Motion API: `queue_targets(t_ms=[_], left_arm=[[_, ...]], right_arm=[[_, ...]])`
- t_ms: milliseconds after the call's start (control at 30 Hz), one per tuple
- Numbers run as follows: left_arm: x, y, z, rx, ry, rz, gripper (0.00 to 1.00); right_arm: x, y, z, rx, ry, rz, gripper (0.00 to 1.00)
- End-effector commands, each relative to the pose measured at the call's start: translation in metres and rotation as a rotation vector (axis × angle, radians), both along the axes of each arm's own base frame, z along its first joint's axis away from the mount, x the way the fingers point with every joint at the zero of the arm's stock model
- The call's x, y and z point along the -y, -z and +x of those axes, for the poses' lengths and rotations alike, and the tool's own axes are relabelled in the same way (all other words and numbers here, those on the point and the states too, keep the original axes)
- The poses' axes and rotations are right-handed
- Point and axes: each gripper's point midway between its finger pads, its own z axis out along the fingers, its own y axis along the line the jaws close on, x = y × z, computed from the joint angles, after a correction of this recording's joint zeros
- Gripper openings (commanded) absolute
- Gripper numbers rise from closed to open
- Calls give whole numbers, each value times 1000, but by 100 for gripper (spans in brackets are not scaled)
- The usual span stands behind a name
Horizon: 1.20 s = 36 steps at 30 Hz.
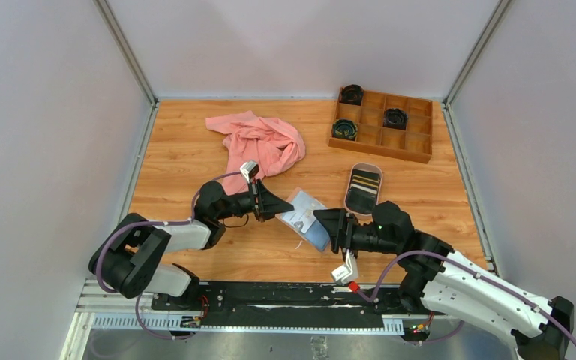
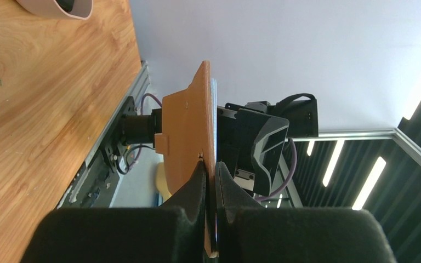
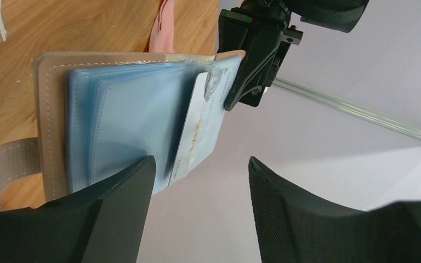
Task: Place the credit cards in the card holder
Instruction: Insert the credit card into the card holder.
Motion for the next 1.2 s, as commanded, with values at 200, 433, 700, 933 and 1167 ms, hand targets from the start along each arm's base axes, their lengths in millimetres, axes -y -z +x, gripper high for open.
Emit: queue_targets(t_ms=[200,433,700,933,1167], left_arm=[[-2,-6,-2,48,7,-21,0],[-3,-3,-1,54,5,-15,0],[-3,4,0,60,0,10,0],[-4,11,1,67,-3,31,0],[-5,26,2,74,-10,86,0]], right_arm=[[8,-5,-4,-47,26,-19,71],[13,-7,-6,-62,40,-20,72],[18,-12,-9,-89,52,-15,72],[20,-19,-12,-111,54,1,72],[23,-26,-18,-180,60,25,72]])
